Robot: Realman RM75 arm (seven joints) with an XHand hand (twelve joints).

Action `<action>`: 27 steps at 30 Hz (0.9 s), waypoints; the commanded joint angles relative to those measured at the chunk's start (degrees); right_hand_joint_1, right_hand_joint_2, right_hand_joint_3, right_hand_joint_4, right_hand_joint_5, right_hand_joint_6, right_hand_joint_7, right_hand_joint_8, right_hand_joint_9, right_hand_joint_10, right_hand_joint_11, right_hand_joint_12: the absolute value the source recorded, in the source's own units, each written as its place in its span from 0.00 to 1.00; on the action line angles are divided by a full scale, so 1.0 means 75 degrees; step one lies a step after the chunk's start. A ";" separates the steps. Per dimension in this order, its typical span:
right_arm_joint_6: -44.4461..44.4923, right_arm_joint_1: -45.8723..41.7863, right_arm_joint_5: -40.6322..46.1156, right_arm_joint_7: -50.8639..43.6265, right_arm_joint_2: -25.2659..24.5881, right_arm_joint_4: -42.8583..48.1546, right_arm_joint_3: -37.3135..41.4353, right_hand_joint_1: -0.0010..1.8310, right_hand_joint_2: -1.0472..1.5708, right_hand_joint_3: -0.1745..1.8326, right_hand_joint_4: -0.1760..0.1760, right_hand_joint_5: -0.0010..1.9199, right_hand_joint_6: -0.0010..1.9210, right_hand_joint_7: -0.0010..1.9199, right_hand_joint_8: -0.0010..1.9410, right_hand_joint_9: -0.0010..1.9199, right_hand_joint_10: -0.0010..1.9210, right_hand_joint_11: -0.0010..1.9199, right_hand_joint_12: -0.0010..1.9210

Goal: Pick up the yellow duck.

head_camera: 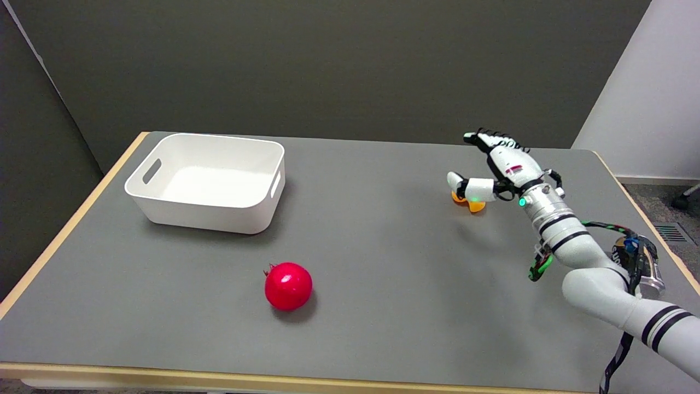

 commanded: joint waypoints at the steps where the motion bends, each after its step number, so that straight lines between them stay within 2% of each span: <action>1: -0.0283 -0.0162 0.0916 -0.1740 -0.0137 -0.0073 -0.0455 0.27 0.62 0.55 0.35 0.09 0.23 0.11 0.22 0.05 0.39 0.00 0.57; 17: -0.0339 0.0307 0.0887 -0.1795 -0.0092 -0.0480 -0.0546 0.32 0.63 0.57 0.36 0.10 0.24 0.12 0.22 0.06 0.39 0.00 0.57; 27: -0.0368 0.0879 0.0903 -0.1731 -0.0151 -0.1455 -0.0985 0.32 0.64 0.57 0.39 0.11 0.24 0.13 0.21 0.06 0.39 0.00 0.58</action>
